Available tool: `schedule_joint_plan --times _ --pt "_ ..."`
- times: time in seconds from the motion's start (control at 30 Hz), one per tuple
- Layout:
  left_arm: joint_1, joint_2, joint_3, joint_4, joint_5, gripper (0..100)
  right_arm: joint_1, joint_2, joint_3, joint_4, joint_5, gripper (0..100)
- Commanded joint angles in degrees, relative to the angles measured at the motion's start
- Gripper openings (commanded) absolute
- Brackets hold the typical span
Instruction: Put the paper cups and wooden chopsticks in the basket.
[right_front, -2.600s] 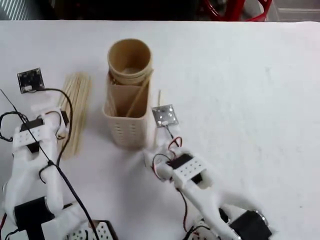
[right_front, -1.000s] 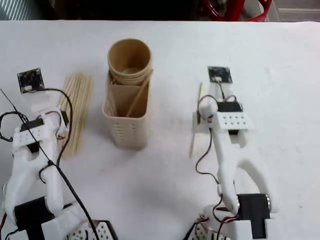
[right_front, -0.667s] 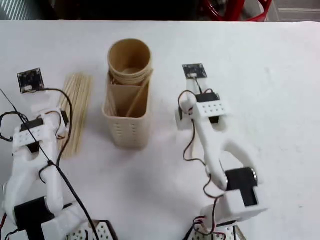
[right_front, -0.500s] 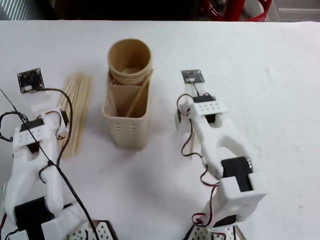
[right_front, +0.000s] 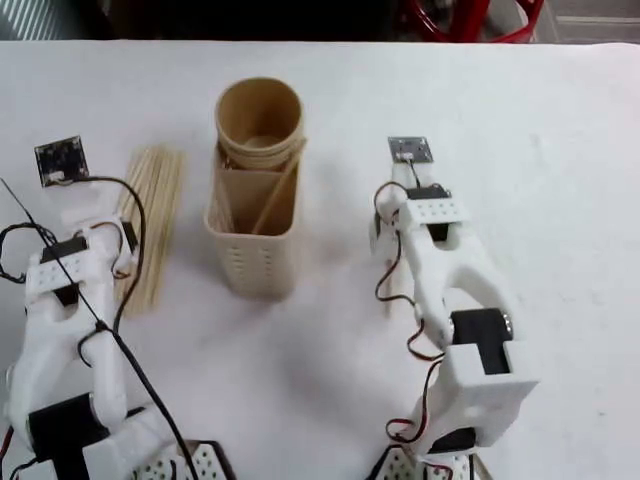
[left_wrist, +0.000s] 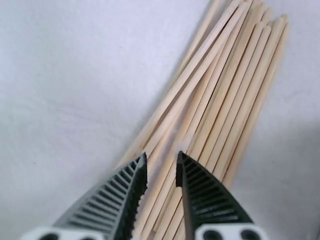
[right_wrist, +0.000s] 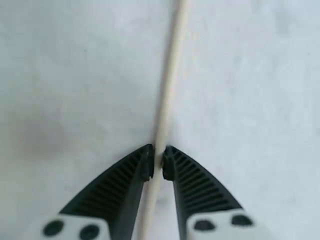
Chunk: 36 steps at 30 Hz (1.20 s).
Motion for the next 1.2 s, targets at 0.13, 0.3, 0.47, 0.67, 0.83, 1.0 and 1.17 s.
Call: schedule_joint_plan --times 0.13,0.3,0.47,0.67,0.83,1.0,1.17 --pt "-0.3 -0.4 -0.7 -1.0 0.7 11 0.7 -15.8 4.0 5.0 0.4 1.7" --pt "-0.2 -0.3 -0.7 -1.0 0.7 11 1.9 -34.5 11.5 5.0 0.5 1.7" --pt "-0.2 -0.2 -0.7 -1.0 0.7 11 1.7 -57.7 15.2 5.8 0.4 1.7" --pt "-0.2 -0.2 -0.7 -1.0 0.7 11 -5.3 -77.5 9.1 7.7 0.5 1.6" --pt "-0.2 -0.2 -0.7 -1.0 0.7 11 -15.3 -74.9 -1.1 4.7 0.3 1.6" --pt "-0.3 -0.2 -0.7 -1.0 0.6 11 -24.0 -66.1 -3.3 -9.5 0.3 1.7" --pt "-0.4 -0.2 -0.7 -1.0 0.6 11 -26.2 -55.3 -3.3 -21.1 0.2 1.7"
